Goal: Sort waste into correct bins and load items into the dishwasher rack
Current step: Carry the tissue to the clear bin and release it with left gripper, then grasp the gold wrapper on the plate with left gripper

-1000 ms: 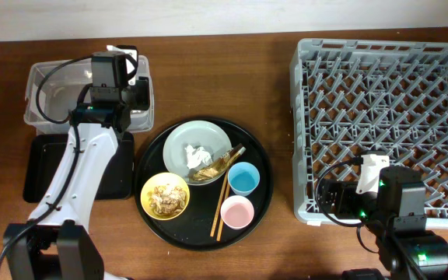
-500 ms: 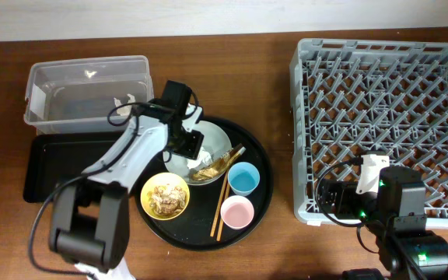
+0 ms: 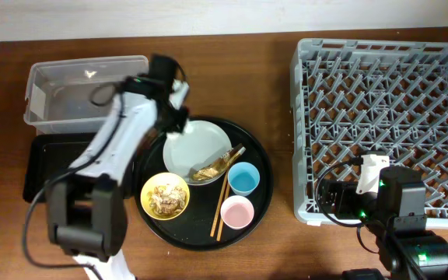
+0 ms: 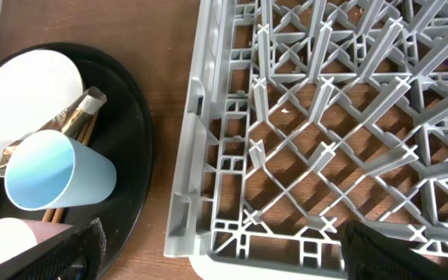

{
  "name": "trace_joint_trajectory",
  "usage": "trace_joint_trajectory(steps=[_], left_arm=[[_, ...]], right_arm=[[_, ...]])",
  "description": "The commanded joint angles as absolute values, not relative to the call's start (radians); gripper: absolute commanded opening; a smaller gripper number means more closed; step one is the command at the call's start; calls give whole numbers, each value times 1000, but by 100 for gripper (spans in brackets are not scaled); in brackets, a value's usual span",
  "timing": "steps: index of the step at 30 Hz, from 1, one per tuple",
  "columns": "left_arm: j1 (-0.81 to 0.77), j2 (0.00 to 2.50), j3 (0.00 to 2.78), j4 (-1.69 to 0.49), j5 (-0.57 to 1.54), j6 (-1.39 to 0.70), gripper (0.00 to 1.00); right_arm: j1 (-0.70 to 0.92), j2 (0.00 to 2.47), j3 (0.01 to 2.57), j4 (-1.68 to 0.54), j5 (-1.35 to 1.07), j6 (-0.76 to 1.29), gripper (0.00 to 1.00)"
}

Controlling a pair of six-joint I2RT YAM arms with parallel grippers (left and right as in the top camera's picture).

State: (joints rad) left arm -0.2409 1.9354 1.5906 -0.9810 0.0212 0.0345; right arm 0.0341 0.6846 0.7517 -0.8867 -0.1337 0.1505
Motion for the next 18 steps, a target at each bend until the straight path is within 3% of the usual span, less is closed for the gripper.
trace_joint_trajectory(steps=[1, 5, 9, 14, 18], left_arm=[[-150, 1868, 1703, -954, -1, 38, 0], [-24, 1876, 1703, -801, -16, 38, 1], [40, 1896, 1703, -751, -15, 39, 57], [19, 1852, 1711, -798, 95, 38, 59], [-119, 1847, 1683, -1044, 221, 86, 64]], right_arm=[[32, 683, 771, -886, -142, 147, 98], [32, 683, 771, -886, -143, 147, 98], [32, 683, 771, -886, -143, 147, 98], [32, 683, 771, -886, -142, 147, 98], [32, 683, 771, -886, -143, 147, 98]])
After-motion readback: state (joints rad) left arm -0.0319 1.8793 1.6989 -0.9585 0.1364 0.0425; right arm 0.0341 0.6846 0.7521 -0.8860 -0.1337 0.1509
